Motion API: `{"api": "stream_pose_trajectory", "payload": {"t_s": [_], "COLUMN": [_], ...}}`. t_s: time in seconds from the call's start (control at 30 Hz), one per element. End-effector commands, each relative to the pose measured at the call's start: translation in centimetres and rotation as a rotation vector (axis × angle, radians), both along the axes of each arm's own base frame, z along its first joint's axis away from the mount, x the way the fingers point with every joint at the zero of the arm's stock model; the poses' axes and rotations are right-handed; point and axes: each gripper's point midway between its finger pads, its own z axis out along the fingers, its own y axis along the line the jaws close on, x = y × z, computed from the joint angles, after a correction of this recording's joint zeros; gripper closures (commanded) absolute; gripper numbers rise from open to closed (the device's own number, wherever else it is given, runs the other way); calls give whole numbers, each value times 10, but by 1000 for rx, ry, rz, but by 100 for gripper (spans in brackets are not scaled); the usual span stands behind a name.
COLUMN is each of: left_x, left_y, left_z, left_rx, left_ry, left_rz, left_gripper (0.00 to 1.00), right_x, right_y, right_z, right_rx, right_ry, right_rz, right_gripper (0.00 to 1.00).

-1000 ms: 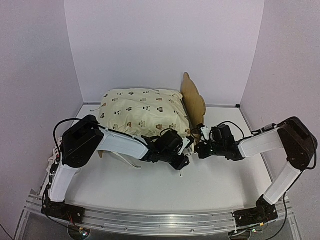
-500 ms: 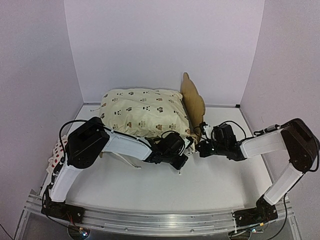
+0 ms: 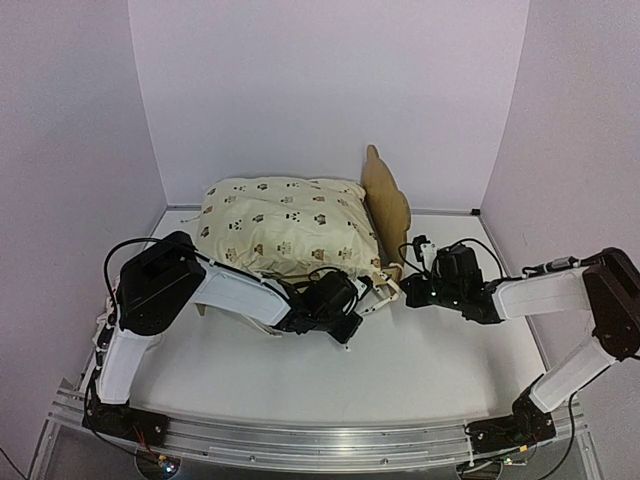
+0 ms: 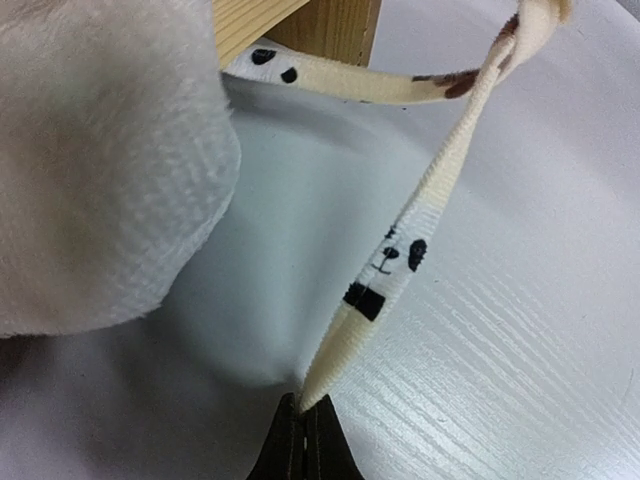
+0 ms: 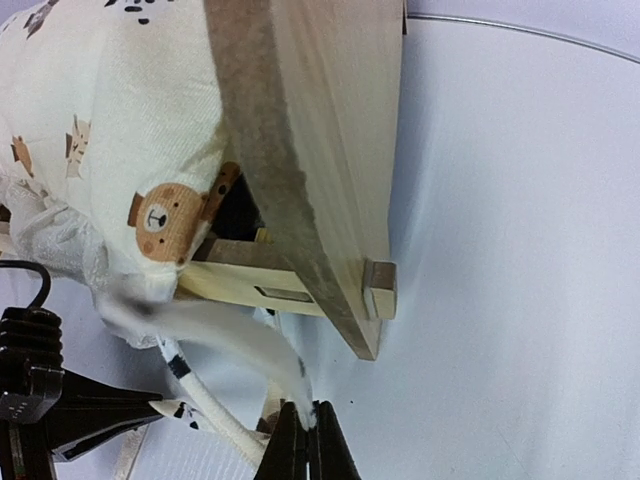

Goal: Set up the pet bed

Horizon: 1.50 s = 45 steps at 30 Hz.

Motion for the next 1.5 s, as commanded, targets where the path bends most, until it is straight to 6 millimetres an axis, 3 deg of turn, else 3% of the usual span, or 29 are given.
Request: {"api": "stream_pose_trajectory", "payload": {"t_s": [0.0, 0.17, 0.3, 0.57, 0.8, 0.97, 1.07, 1.27, 1.37, 1.47], "left_x": [-1, 10, 26, 48, 53, 50, 46, 29, 20, 12], "left_y": [23, 35, 56, 109, 147, 156, 153, 142, 142, 148], "left_z": [3, 11, 22, 26, 32, 28, 27, 38, 51, 73], "left_rx": [54, 85, 105, 170, 185, 186, 173, 127, 140, 158], "left_ry": [5, -30, -52, -48, -24, 0, 23, 81, 88, 74], "left_rz": [47, 104, 181, 347, 459, 477, 458, 388, 370, 362], "left_gripper": [100, 100, 100, 100, 100, 100, 100, 98, 90, 74], "right_x": [5, 6, 9, 18, 51, 71, 65, 31, 20, 13], "right_y": [-11, -23, -42, -66, -83, -99, -97, -83, -79, -77], "right_z": [19, 37, 44, 32, 47, 56, 49, 18, 25, 43], "right_rx": [31, 34, -6, -87, -158, -133, -116, -36, -1, 24], "right_ry": [-56, -107, -145, -131, -181, -178, -152, -45, -45, -59], "right_rz": [-72, -131, -219, -363, -477, -525, -499, -382, -338, -311], "right_gripper": [100, 100, 100, 100, 100, 100, 100, 99, 84, 68]}}
